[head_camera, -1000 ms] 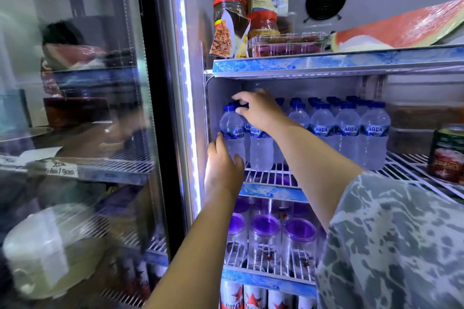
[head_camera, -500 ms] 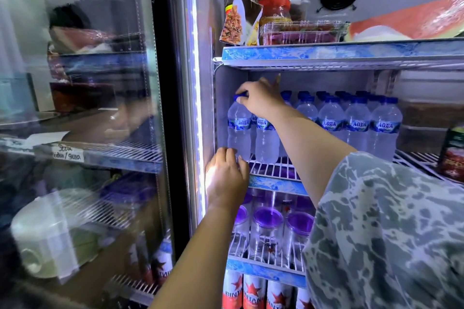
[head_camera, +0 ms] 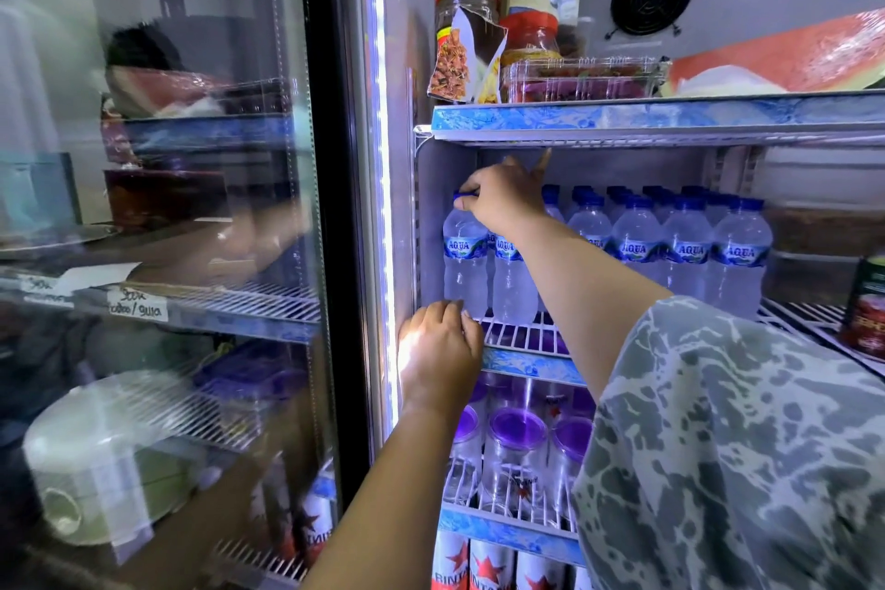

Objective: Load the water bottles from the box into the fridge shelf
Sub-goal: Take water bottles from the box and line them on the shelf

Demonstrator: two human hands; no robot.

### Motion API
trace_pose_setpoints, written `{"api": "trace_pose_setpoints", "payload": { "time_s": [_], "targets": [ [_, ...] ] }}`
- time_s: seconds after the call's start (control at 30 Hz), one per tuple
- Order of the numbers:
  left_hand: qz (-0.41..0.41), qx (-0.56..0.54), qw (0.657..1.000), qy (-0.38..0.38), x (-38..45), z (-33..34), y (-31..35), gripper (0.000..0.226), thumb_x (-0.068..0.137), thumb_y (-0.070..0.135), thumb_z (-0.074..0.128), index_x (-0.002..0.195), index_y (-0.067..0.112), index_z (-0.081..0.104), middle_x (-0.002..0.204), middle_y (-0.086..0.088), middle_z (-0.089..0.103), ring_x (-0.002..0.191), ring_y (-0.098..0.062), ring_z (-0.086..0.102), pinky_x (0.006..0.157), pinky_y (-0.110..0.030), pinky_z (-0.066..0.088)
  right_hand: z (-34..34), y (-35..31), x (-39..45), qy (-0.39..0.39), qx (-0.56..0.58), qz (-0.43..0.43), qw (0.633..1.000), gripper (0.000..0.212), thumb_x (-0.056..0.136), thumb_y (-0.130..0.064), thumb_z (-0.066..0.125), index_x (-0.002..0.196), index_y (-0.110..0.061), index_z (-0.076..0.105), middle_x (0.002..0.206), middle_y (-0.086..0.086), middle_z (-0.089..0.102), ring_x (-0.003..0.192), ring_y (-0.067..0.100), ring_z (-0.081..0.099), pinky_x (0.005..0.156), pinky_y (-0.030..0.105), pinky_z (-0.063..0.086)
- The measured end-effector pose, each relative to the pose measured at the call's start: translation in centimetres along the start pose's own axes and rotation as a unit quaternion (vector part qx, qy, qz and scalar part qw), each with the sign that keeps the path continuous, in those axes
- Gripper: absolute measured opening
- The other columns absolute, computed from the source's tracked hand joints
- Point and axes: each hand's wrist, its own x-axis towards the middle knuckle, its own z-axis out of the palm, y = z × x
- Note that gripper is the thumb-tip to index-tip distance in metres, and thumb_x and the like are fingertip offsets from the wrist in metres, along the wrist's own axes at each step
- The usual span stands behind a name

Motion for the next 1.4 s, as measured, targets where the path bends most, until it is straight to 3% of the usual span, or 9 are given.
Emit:
{"api": "trace_pose_setpoints", "payload": {
  "time_s": [0.2, 0.33, 0.47, 0.6, 0.8, 1.0, 1.13, 1.23, 1.4],
  "targets": [
    [0.007, -0.003, 1.0, 0.002, 0.1, 0.1, -0.1, 0.047, 0.089, 0.029, 0.03, 0.09, 0.011, 0.073, 0.085, -0.005, 0.072, 0.075, -0.024, 0.065, 0.073, -0.031, 0.05, -0.4, 0.5, 0.0, -0.013, -0.017, 0.003, 1.0, 0.037, 0.089, -0.05, 0.056, 0.118, -0.03, 0.067, 0.13, 0.012, 0.06, 0.14, 0.029, 0.031, 0.116, 0.056, -0.009],
    [0.01, 0.001, 1.0, -0.001, 0.1, 0.0, -0.2, 0.048, 0.089, 0.029, 0.028, 0.088, 0.011, 0.072, 0.083, -0.006, 0.071, 0.074, -0.025, 0.064, 0.072, -0.032, 0.05, -1.8, 2.6, -0.4, -0.001, 0.043, 0.035, 0.998, 0.049, 0.086, -0.044, 0.065, 0.129, -0.021, 0.06, 0.132, 0.013, 0.059, 0.129, 0.03, 0.046, 0.111, 0.041, 0.035],
    [0.001, 0.0, 1.0, -0.006, 0.1, 0.1, -0.1, 0.048, 0.089, 0.029, 0.027, 0.081, 0.011, 0.071, 0.078, -0.006, 0.068, 0.07, -0.026, 0.062, 0.069, -0.033, 0.049, -2.6, 3.5, -1.8, -0.009, 0.053, 0.071, 0.996, 0.045, 0.085, -0.04, 0.068, 0.109, -0.002, 0.068, 0.112, 0.018, 0.068, 0.107, 0.034, 0.061, 0.091, 0.037, 0.052],
    [0.0, 0.002, 1.0, -0.013, 0.1, 0.1, 0.0, 0.05, 0.09, 0.029, 0.025, 0.079, 0.012, 0.07, 0.078, -0.006, 0.068, 0.07, -0.025, 0.061, 0.07, -0.034, 0.048, -2.7, 3.3, -2.1, -0.019, 0.08, 0.085, 0.993, 0.037, 0.088, -0.033, 0.067, 0.101, 0.002, 0.071, 0.1, 0.018, 0.073, 0.093, 0.033, 0.068, 0.084, 0.035, 0.055],
    [0.004, 0.012, 0.999, -0.031, 0.2, 0.3, -0.1, 0.05, 0.089, 0.03, 0.023, 0.076, 0.012, 0.068, 0.077, -0.007, 0.067, 0.072, -0.027, 0.059, 0.071, -0.036, 0.047, -2.5, 3.3, -2.7, 0.006, 0.133, 0.068, 0.989, 0.029, 0.09, -0.021, 0.065, 0.099, 0.006, 0.071, 0.099, 0.024, 0.072, 0.093, 0.036, 0.068, 0.088, 0.041, 0.055],
    [-0.002, 0.017, 0.998, -0.06, 0.3, 0.3, -0.2, 0.053, 0.089, 0.031, 0.019, 0.08, 0.012, 0.068, 0.082, -0.007, 0.067, 0.076, -0.026, 0.059, 0.075, -0.036, 0.047, -2.8, 3.3, -3.0, -0.003, 0.17, 0.056, 0.984, 0.023, 0.091, -0.015, 0.063, 0.108, -0.001, 0.071, 0.106, 0.018, 0.071, 0.099, 0.029, 0.066, 0.083, 0.026, 0.047],
    [-0.008, -0.001, 0.999, -0.048, 0.2, -0.1, 0.2, 0.064, 0.087, 0.037, 0.014, 0.105, 0.013, 0.07, 0.113, -0.008, 0.067, 0.1, -0.028, 0.062, 0.092, -0.036, 0.045, -2.5, 2.9, -3.1, 0.002, 0.173, 0.053, 0.983, 0.024, 0.092, -0.014, 0.062, 0.112, -0.002, 0.07, 0.111, 0.017, 0.07, 0.103, 0.029, 0.064, 0.084, 0.026, 0.046],
    [-0.018, -0.002, 0.995, -0.096, 0.4, -0.6, 0.4, 0.076, 0.082, 0.044, 0.003, 0.128, 0.022, 0.059, 0.144, 0.001, 0.049, 0.121, -0.022, 0.053, 0.103, -0.034, 0.034, -2.4, 2.8, -3.1, 0.008, 0.172, 0.055, 0.984, 0.025, 0.093, -0.014, 0.061, 0.113, -0.002, 0.069, 0.111, 0.018, 0.07, 0.102, 0.029, 0.064, 0.079, 0.023, 0.042],
    [-0.018, 0.019, 0.992, -0.121, 0.6, -0.2, 0.1, 0.067, 0.088, 0.04, 0.006, 0.135, 0.027, 0.052, 0.15, 0.006, 0.04, 0.126, -0.018, 0.049, 0.108, -0.032, 0.032, -2.8, 2.6, -3.2, -0.007, 0.158, 0.052, 0.986, 0.026, 0.093, -0.014, 0.061, 0.115, -0.004, 0.069, 0.115, 0.016, 0.069, 0.106, 0.028, 0.064, 0.08, 0.022, 0.042]
  ]
}}
